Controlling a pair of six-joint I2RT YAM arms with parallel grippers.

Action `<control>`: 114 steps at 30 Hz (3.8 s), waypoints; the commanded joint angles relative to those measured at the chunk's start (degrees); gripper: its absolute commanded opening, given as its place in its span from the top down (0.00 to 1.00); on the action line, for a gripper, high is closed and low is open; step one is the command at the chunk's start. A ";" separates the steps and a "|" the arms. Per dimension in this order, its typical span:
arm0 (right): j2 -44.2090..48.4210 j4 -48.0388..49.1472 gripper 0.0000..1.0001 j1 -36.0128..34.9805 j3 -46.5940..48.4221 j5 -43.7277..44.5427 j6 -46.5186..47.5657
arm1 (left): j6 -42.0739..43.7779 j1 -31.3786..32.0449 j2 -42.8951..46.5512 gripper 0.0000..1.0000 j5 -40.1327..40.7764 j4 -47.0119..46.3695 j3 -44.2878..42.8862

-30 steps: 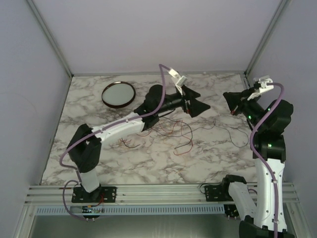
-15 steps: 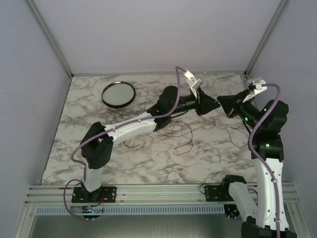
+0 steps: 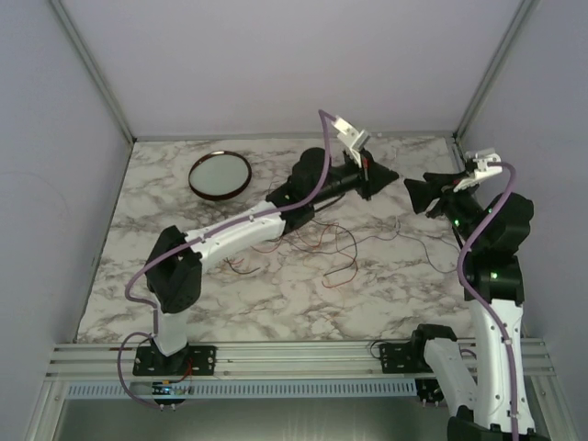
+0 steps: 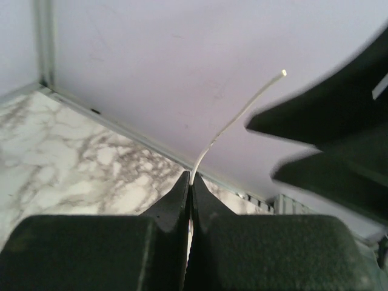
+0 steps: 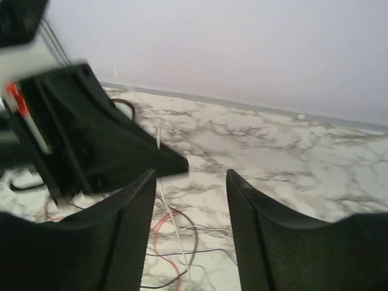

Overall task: Zip-tie the wires
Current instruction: Pick up the cable at the center of the board, then place the cable at the center of the board.

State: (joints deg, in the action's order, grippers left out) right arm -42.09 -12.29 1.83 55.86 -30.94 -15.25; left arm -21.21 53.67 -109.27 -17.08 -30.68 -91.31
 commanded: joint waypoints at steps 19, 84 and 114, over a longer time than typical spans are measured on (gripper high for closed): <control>6.55 28.04 0.20 -0.52 -30.59 1.60 1.11 | 2.94 -2.59 1.45 1.00 10.03 24.25 -30.42; -16.11 -0.44 1.00 -27.72 -4.21 63.05 10.85 | -3.62 -19.30 35.56 1.00 23.41 23.46 13.14; -37.00 -7.52 1.00 -39.41 -4.67 55.59 7.87 | -21.99 -31.00 50.84 1.00 35.31 17.12 61.34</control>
State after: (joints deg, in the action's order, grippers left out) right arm -76.99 -19.46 -37.12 50.94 26.89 -7.09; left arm -39.75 23.62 -59.31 16.93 -9.06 -33.01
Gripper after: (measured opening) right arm 0.002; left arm 0.006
